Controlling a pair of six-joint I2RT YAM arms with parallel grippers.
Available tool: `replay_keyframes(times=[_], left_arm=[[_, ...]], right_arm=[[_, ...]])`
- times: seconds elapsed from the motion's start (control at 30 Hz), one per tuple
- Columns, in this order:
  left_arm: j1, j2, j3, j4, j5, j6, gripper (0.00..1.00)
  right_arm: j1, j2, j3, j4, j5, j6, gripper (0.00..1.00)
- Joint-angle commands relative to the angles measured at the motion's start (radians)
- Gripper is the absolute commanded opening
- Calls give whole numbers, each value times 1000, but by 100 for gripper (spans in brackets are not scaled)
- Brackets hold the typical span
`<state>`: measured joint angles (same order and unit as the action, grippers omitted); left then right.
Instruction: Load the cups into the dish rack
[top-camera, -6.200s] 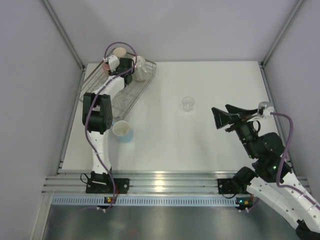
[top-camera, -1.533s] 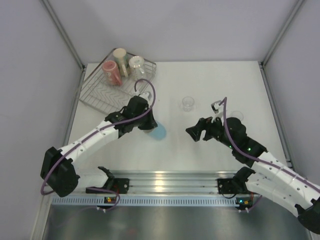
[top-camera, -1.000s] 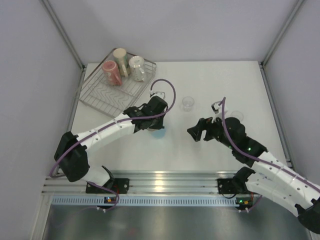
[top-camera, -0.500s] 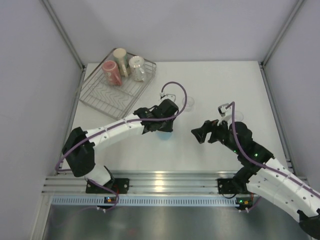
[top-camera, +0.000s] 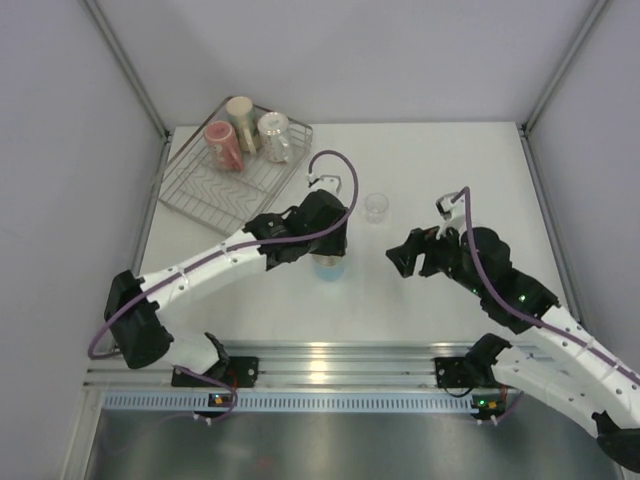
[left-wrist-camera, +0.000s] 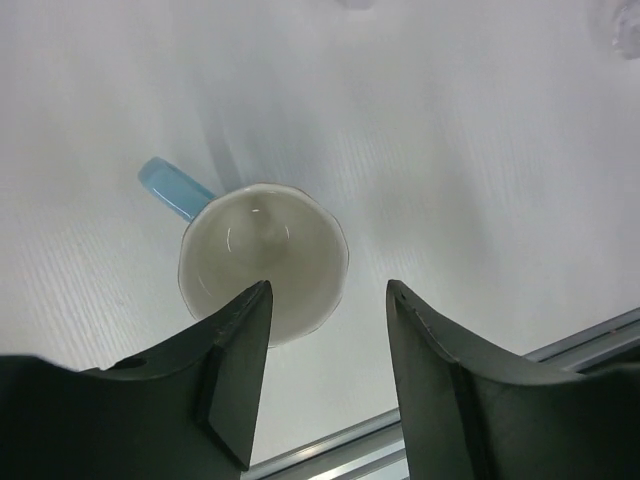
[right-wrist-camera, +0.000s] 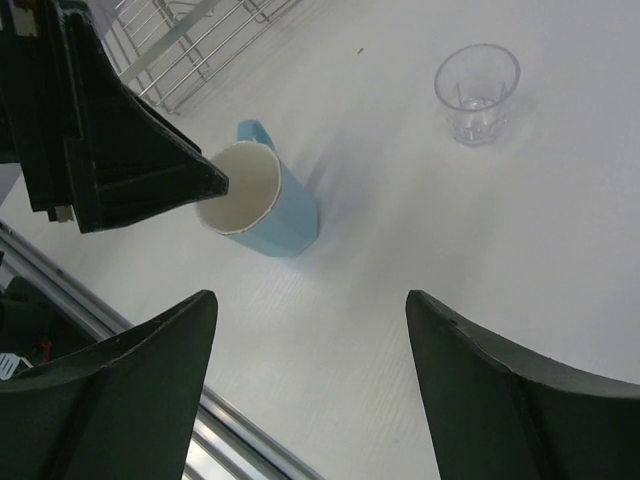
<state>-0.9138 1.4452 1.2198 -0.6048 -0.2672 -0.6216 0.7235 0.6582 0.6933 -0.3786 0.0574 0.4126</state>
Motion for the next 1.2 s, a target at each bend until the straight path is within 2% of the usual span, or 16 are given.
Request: replay_keyframes(times=[0.0, 0.07, 0.13, 0.17, 0.3, 0.33, 0.53, 0.57, 0.7, 1.17], left_arm=[[32, -91, 64, -7, -29, 17, 56], [70, -118, 57, -22, -6, 33, 56], [174, -146, 32, -24, 71, 43, 57], [263, -173, 5, -21, 106, 48, 57], [439, -227, -77, 14, 239, 68, 62], [466, -233, -89, 26, 306, 69, 63], [549, -235, -147, 33, 364, 72, 68], [578, -232, -154, 40, 406, 69, 68], [633, -230, -172, 51, 438, 69, 68], [644, -221, -227, 94, 480, 42, 66]], right_arm=[[17, 59, 129, -46, 5, -77, 76], [16, 162, 243, -112, -4, -113, 75], [16, 243, 323, -153, -39, -164, 74], [14, 329, 400, -170, -91, -179, 74], [7, 547, 583, -285, -201, -238, 70], [5, 587, 613, -302, -217, -248, 70], [5, 865, 779, -402, -261, -281, 71], [5, 920, 798, -411, -275, -284, 71], [20, 997, 782, -405, -281, -287, 68], [63, 1123, 615, -203, -223, -153, 56]])
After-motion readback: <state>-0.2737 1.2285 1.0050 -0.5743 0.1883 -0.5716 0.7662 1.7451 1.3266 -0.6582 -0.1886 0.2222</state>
